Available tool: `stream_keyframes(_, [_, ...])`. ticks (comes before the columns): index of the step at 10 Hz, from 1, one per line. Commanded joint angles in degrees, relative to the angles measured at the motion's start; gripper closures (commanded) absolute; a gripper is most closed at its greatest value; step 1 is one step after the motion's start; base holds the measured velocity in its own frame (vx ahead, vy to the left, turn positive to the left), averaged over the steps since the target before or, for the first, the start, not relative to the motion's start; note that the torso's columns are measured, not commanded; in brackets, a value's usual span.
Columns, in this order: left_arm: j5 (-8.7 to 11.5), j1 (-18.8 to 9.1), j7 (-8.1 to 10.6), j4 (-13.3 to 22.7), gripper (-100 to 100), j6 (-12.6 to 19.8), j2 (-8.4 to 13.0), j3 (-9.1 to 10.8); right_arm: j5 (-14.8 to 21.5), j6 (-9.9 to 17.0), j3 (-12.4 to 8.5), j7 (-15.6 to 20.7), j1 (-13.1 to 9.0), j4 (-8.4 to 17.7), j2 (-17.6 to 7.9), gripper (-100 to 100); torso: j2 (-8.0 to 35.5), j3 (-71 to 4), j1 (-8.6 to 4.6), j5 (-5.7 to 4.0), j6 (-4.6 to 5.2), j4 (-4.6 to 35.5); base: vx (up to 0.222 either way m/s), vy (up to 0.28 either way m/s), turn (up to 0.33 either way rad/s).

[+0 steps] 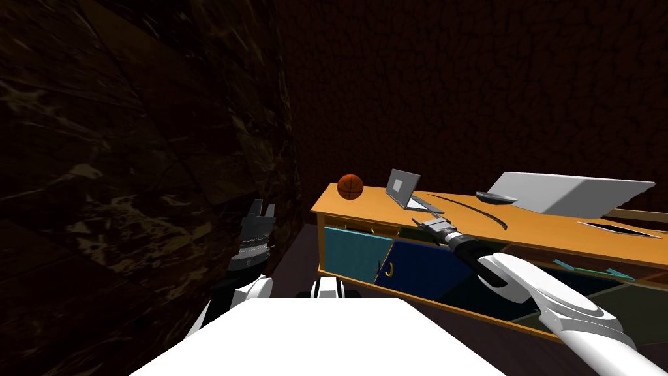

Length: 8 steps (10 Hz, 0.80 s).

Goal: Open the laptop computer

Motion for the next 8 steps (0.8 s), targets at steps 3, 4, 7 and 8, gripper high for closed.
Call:
stream_keyframes(3, [0.0,0.01,0.0,0.0,0,0.0,0.01,0.01,2.27,1.82,-1.62,1.62,-2.26,4.64,-3.59,-100,-0.33,-0.22,-0.4,0.1,-0.27,0.06,-0.006,0.056,0.069])
stream_keyframes(4, [0.0,0.01,0.0,0.0,0,0.0,0.01,0.01,2.27,1.82,-1.62,1.62,-2.26,4.64,-3.59,-100,-0.35,-0.23,-0.34,0.04,-0.31,0.0,-0.002,0.02,0.001])
stream_keyframes(7, [0.0,0.01,0.0,0.0,0,0.0,0.01,0.01,2.27,1.82,-1.62,1.62,-2.26,4.64,-3.59,-100,-0.44,-0.3,-0.34,0.2,-0.4,0.09,0.005,-0.006,0.0])
stream_keyframes(8, [0.0,0.01,0.0,0.0,0,0.0,0.01,0.02,2.27,1.82,-1.62,1.62,-2.26,4.64,-3.59,-100,-0.39,-0.28,-0.34,0.18,-0.36,0.08,0.0,-0.004,-0.017])
